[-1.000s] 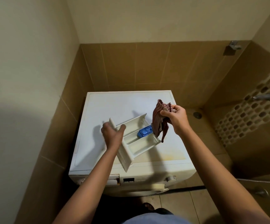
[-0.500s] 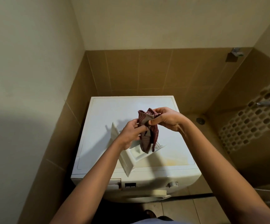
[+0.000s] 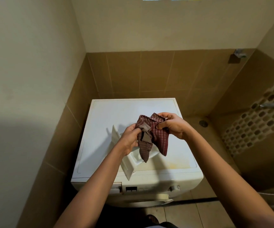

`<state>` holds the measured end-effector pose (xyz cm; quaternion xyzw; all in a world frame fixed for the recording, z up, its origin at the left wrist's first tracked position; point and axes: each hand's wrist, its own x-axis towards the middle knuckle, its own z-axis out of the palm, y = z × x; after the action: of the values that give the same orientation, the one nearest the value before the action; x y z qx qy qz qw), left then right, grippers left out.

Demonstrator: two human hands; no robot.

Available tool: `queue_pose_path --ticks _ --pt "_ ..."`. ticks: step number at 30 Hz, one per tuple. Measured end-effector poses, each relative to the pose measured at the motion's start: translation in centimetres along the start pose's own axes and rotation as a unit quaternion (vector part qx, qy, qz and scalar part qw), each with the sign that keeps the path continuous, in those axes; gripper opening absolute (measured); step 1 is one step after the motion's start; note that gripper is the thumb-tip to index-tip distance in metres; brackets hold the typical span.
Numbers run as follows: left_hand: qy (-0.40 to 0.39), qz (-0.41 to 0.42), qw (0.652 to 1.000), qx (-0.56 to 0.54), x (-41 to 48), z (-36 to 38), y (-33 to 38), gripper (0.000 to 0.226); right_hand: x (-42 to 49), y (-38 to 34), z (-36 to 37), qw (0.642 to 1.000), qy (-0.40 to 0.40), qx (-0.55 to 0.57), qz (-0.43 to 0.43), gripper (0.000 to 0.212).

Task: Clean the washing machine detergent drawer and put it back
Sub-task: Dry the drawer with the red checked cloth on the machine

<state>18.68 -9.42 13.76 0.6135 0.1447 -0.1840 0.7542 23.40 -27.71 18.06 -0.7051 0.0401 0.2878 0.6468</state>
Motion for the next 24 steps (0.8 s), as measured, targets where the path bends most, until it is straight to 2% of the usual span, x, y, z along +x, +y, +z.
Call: queue_pose_path --ticks 2,4,5,7,8,10,11,12,13,16,18,20,22,24 --pt "0.043 0.008 0.999 0.02 0.2 -0.1 0.1 0.023 -0.3 -0.3 -0.2 1.0 0.0 -0.023 -0.007 0.036" --pt "0.089 0.05 0.993 0.054 0.4 -0.6 0.2 0.022 -0.6 -0.8 -0.4 0.997 0.009 -0.079 -0.024 0.038" --pt "0.091 0.087 0.988 0.092 0.5 -1.0 0.3 0.028 -0.7 -1.2 -0.4 0.992 0.011 -0.125 -0.033 0.039" --pt "0.033 0.161 0.972 0.168 0.4 -1.4 0.8 0.054 -0.9 -2.1 -0.4 0.968 -0.006 -0.245 -0.055 0.043" --pt "-0.001 0.182 0.962 0.202 0.4 -1.4 1.2 0.069 -0.9 -2.7 -0.2 0.944 -0.026 -0.322 -0.069 0.047" --pt "-0.04 0.2 0.94 0.273 0.4 -0.9 2.1 0.096 -1.1 -3.8 0.4 0.866 -0.066 -0.488 -0.092 0.057" --pt "-0.048 0.201 0.929 0.308 0.6 -0.6 2.3 0.102 -1.1 -4.2 0.7 0.829 -0.075 -0.545 -0.101 0.06" --pt "-0.055 0.194 0.922 0.332 0.8 -0.4 2.5 0.101 -1.1 -4.5 0.9 0.808 -0.075 -0.573 -0.112 0.062" --pt "-0.06 0.18 0.921 0.34 0.9 -0.3 2.5 0.092 -1.1 -4.8 0.9 0.805 -0.066 -0.576 -0.123 0.062" --pt "-0.049 0.166 0.941 0.291 1.3 -0.4 1.9 0.04 -1.0 -5.1 0.0 0.844 0.003 -0.521 -0.13 0.055" --pt "-0.03 0.179 0.954 0.24 1.3 -0.6 1.5 0.016 -0.7 -4.8 -0.9 0.86 -0.005 -0.501 -0.098 0.046" --pt "-0.026 0.181 0.96 0.211 1.2 -0.5 1.8 0.015 -0.5 -4.0 -1.5 0.873 -0.104 -0.474 -0.052 0.031" --pt "-0.034 0.176 0.955 0.235 1.1 -0.4 2.1 0.019 -0.3 -2.9 -1.8 0.873 -0.196 -0.446 -0.028 0.02" --pt "-0.027 0.174 0.951 0.255 1.2 -0.8 2.4 0.019 -0.1 -2.0 -2.3 0.87 -0.222 -0.438 -0.035 0.019"
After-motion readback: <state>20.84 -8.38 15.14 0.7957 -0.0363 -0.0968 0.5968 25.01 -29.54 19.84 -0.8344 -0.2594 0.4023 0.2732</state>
